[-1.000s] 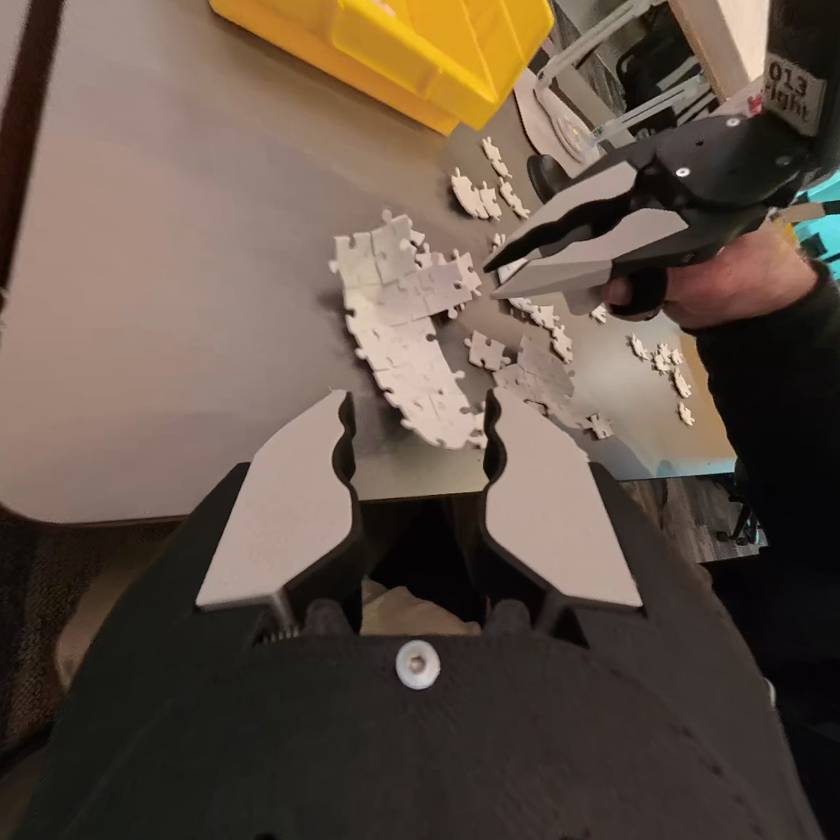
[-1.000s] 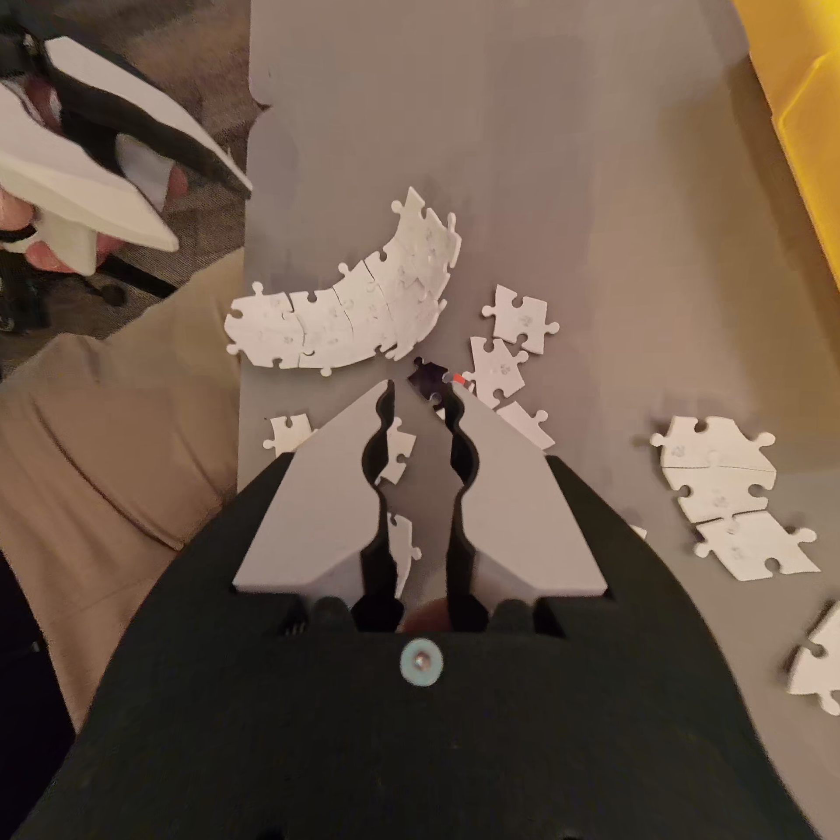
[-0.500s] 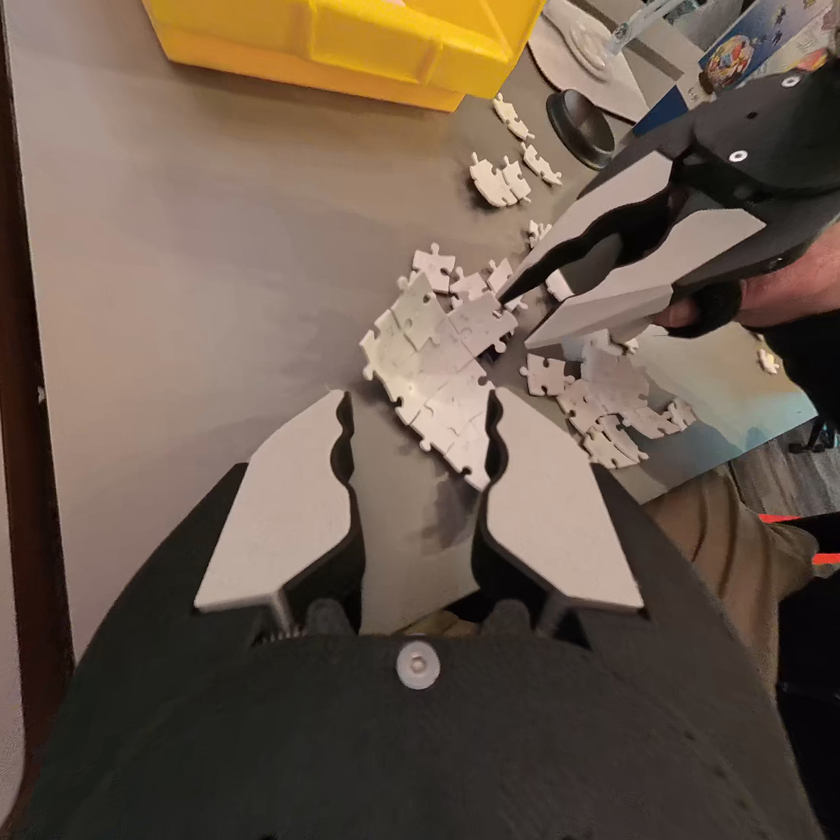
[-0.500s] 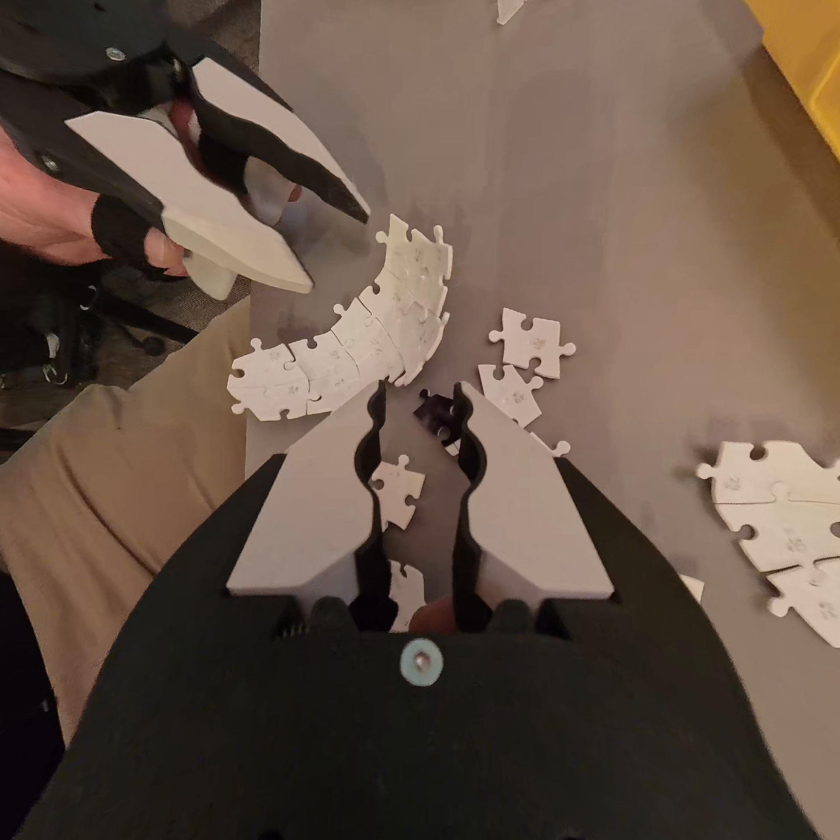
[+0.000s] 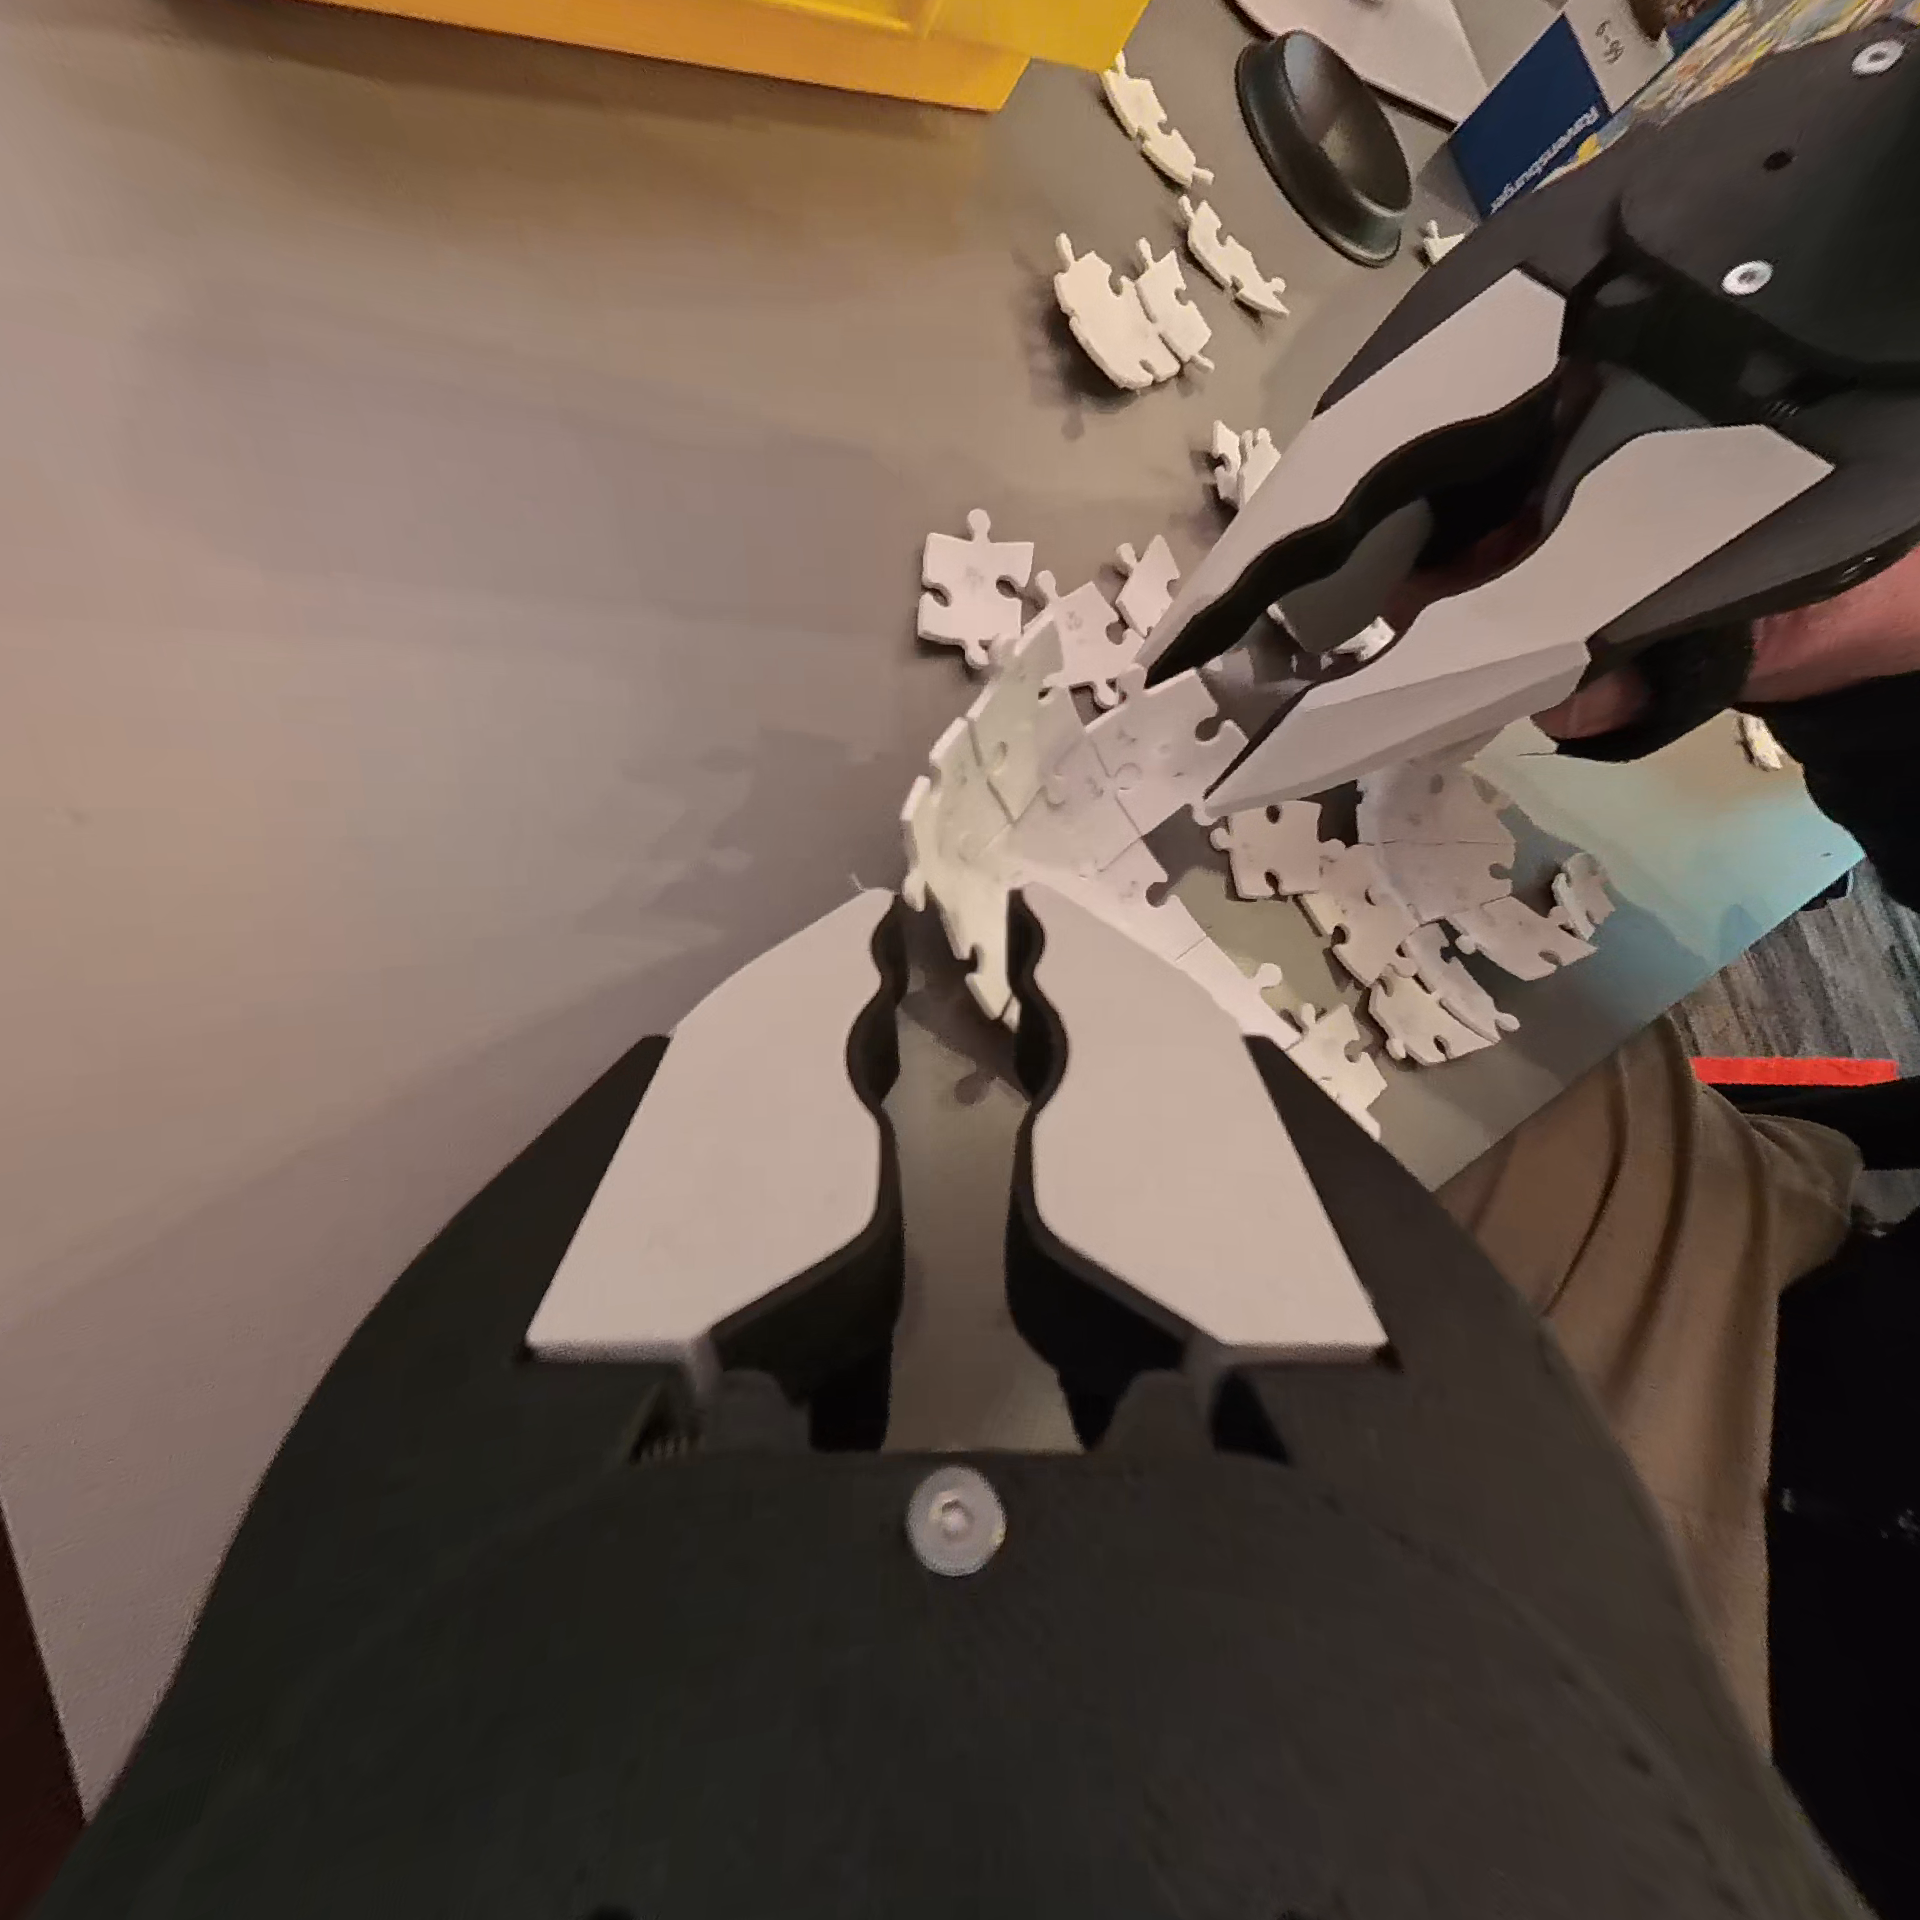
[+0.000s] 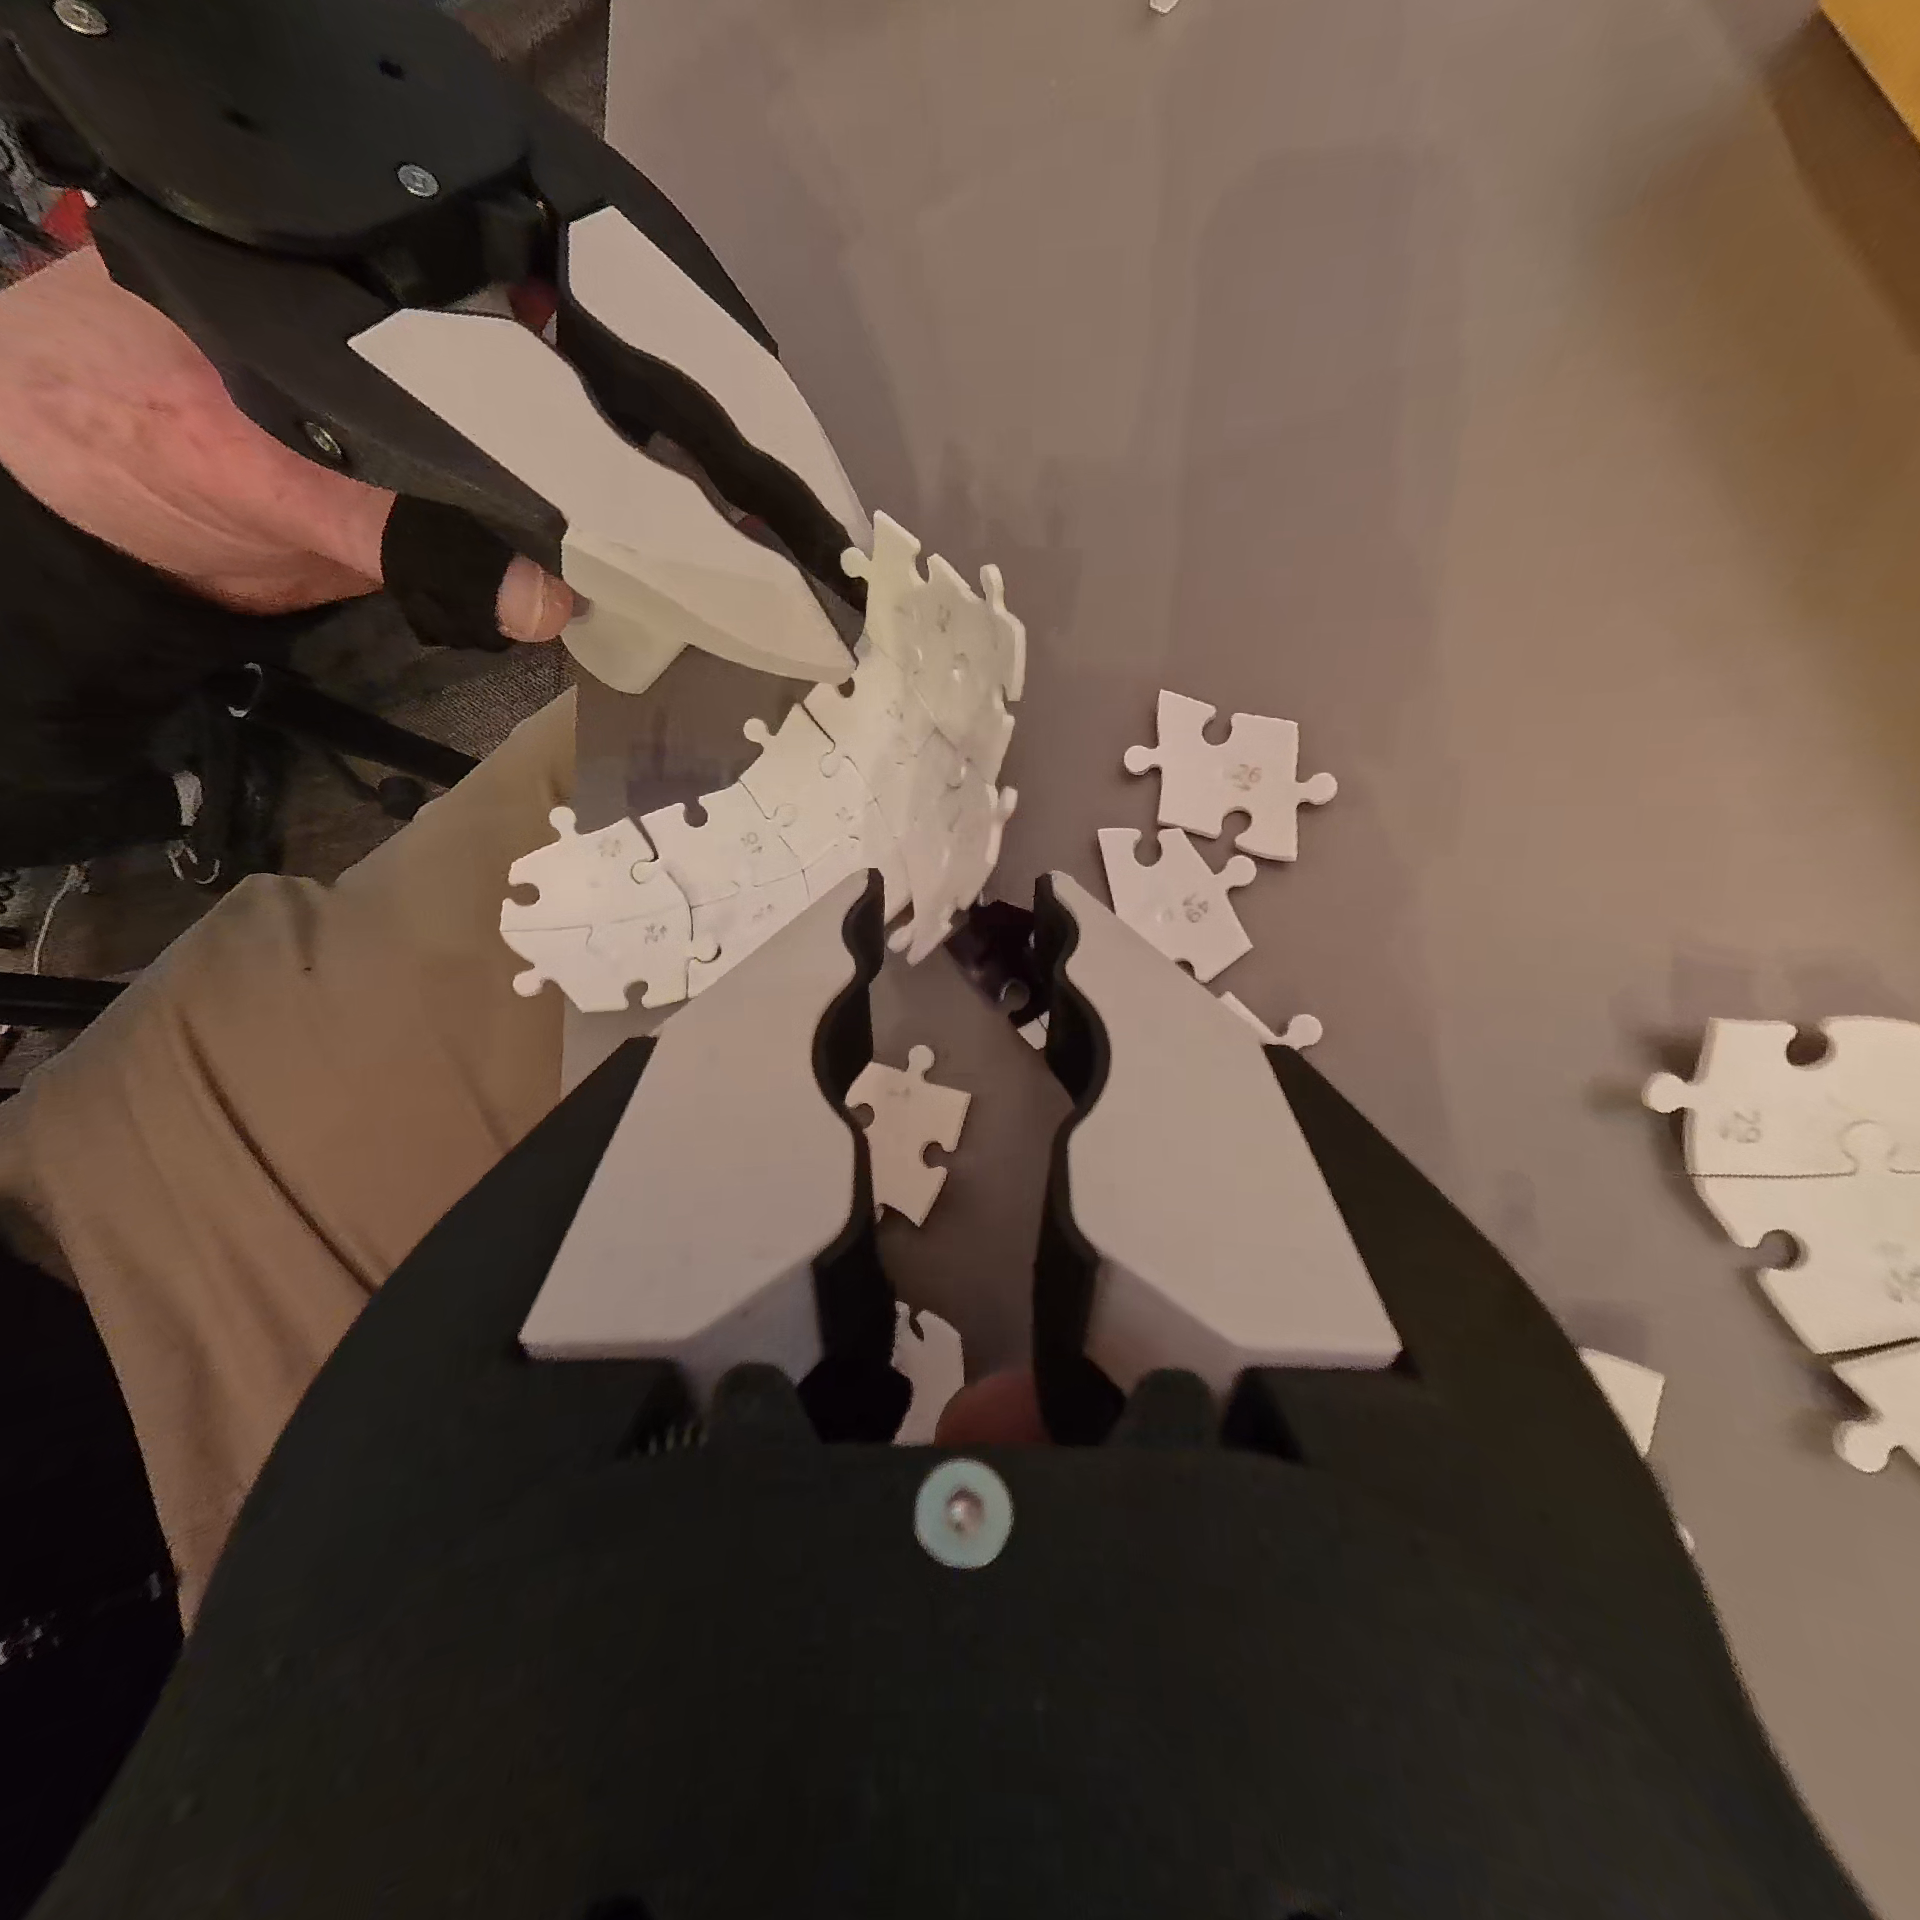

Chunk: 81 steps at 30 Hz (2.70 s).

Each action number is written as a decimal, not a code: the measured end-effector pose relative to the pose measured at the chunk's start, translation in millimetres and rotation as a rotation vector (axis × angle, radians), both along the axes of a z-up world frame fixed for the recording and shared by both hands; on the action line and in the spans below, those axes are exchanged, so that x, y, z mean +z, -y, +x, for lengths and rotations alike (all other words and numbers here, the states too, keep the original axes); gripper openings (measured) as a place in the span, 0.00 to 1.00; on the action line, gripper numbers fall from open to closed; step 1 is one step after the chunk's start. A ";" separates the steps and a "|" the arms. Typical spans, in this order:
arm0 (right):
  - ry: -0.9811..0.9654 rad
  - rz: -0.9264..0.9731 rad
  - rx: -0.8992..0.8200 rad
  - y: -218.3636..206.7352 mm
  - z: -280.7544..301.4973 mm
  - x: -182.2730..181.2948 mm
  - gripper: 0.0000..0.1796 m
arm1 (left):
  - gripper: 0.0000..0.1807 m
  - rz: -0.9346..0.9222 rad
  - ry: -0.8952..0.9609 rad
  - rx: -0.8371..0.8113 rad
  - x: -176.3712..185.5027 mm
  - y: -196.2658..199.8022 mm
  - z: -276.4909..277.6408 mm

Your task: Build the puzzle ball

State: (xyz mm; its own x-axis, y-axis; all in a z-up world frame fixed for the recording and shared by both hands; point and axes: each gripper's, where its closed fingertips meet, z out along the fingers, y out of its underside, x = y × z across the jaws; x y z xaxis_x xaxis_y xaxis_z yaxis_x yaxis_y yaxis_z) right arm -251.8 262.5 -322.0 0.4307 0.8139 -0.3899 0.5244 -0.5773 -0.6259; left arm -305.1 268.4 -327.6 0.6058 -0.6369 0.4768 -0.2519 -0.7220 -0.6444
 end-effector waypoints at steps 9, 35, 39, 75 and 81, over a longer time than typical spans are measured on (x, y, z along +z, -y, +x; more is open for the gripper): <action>-0.017 -0.005 -0.006 -2.4 4.6 2.4 0.14 | 0.02 0.005 0.041 -0.011 3.9 4.4 9.0; -0.146 -0.042 0.094 9.5 -12.7 9.2 0.01 | 0.07 0.041 0.168 -0.098 22.6 19.9 19.1; -0.182 -0.050 0.117 13.4 -16.6 14.4 0.00 | 0.12 0.051 0.179 -0.145 25.4 25.6 22.8; -0.289 -0.041 0.149 19.2 -26.7 40.8 0.00 | 0.02 0.204 0.156 -0.221 35.7 31.9 31.8; -0.288 -0.041 0.153 20.3 -27.3 41.3 0.00 | 0.02 0.196 0.169 -0.227 36.3 33.2 31.7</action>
State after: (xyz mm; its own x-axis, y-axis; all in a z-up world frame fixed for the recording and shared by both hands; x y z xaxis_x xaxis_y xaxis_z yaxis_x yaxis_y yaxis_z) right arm -279.1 242.1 -280.7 0.1718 0.8418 -0.5117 0.4122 -0.5331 -0.7388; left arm -273.4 235.2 -291.4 0.3607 -0.8361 0.4134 -0.2698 -0.5178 -0.8118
